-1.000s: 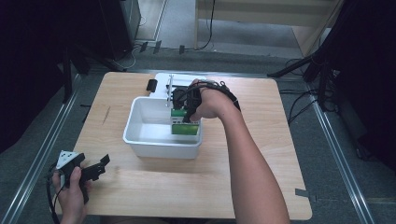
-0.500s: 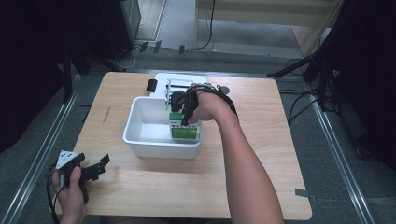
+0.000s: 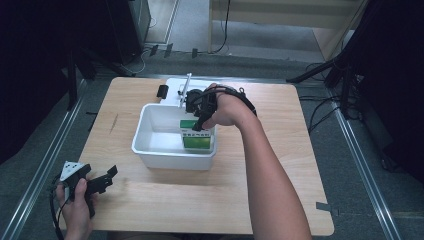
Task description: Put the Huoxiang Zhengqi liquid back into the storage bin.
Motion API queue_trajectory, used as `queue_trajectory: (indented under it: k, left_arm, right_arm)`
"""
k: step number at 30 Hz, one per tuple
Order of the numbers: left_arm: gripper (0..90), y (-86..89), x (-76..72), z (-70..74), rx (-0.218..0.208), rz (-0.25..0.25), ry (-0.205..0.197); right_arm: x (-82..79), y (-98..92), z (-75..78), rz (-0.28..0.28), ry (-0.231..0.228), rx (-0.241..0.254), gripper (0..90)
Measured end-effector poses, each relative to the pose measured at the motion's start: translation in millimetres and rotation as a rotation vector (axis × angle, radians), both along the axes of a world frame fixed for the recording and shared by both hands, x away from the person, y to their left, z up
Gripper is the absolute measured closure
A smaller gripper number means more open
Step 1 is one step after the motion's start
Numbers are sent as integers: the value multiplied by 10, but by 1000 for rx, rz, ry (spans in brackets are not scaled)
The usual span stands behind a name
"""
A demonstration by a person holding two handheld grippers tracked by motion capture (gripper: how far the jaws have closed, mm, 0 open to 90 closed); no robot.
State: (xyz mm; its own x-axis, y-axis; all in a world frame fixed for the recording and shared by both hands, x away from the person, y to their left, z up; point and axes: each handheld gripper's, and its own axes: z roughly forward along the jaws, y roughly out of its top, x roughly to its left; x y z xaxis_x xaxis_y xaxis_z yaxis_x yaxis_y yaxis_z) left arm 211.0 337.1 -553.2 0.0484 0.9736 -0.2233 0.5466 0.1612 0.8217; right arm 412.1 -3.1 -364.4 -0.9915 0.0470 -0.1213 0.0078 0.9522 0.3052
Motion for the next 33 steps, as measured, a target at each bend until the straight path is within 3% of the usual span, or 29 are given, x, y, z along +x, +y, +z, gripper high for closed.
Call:
queue_trajectory:
  k: [5,10,18,29,33]
  left_arm:
    - [10,-3,1,0,0,1,0]
    - [10,-4,1,0,1,2,0]
    - [10,-1,2,0,3,0,0]
    - [10,-11,2,-1,5,2,1]
    - [10,-11,3,-1,4,2,1]
  right_arm:
    - [-21,-121,125,-68,0,27,406]
    - [-47,-251,244,-133,-6,88,341]
    - [-45,-554,401,-311,6,255,258]
    - [-22,-1012,444,-496,-51,407,225]
    - [-41,-1186,438,-531,-57,445,223]
